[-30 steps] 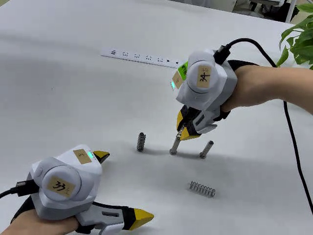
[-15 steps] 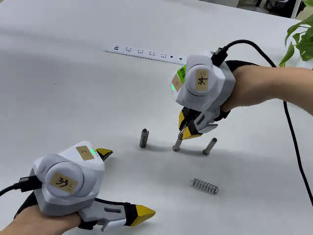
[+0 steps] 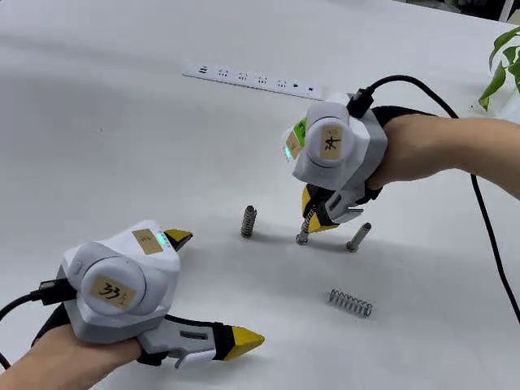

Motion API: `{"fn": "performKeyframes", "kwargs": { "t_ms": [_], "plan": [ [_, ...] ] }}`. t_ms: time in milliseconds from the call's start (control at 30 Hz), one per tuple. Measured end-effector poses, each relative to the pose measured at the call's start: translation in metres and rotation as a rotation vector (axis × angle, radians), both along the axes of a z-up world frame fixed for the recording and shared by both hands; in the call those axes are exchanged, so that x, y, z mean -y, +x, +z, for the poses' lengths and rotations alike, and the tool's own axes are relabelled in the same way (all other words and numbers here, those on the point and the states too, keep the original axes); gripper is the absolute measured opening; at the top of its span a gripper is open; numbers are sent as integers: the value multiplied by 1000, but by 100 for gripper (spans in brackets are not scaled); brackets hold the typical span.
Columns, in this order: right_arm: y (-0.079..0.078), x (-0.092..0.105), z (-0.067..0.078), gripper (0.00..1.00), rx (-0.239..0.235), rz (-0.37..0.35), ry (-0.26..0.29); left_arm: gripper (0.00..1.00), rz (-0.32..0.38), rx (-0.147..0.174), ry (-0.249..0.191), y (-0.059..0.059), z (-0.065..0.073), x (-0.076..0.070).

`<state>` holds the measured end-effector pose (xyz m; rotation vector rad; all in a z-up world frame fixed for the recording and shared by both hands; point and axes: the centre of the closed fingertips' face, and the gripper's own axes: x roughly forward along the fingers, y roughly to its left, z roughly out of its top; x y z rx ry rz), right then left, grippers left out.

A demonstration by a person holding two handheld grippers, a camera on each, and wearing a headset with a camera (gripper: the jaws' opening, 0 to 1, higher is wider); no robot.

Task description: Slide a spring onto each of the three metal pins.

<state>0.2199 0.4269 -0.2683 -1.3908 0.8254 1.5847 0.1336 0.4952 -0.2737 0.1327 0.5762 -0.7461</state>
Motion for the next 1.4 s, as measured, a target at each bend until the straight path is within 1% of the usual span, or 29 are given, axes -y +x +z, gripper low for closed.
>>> {"fn": "performKeyframes", "kwargs": {
  "t_ms": [167, 267, 467, 633, 933, 1033, 1100, 1133, 1167, 1267, 1400],
  "plan": [
    [1, -2, -9, 13, 10, -10, 1, 100, 0, -6, -2, -2, -2, 0],
    [2, 0, -14, 13, 24, -2, -13, 100, -1, -7, 1, -3, -3, 0],
    [2, 1, -22, 13, 20, -9, -20, 100, 2, -14, -2, -4, -4, -1],
    [2, 0, -24, 13, 20, -14, -18, 100, 4, -20, -2, -6, -6, -1],
    [1, 0, -26, 14, 17, -17, -21, 100, 7, -17, -5, -6, -5, -3],
    [2, -1, -27, 23, 15, -31, -8, 100, 6, -15, -5, -6, -4, -3],
    [4, -1, -27, 26, 24, -37, -1, 100, 6, -14, -5, -5, -4, -2],
    [7, 1, -27, 29, 35, -43, -4, 100, 6, -13, -5, -5, -3, -3],
    [7, 1, -27, 34, 35, -44, -3, 100, 6, -13, -5, -5, -3, -2],
    [7, 2, -27, 51, 40, -51, 4, 100, 2, -10, -2, -4, -2, -2],
    [7, 1, -26, 75, 50, -63, 38, 100, 1, -5, -3, -3, 0, -2]
  ]
}}
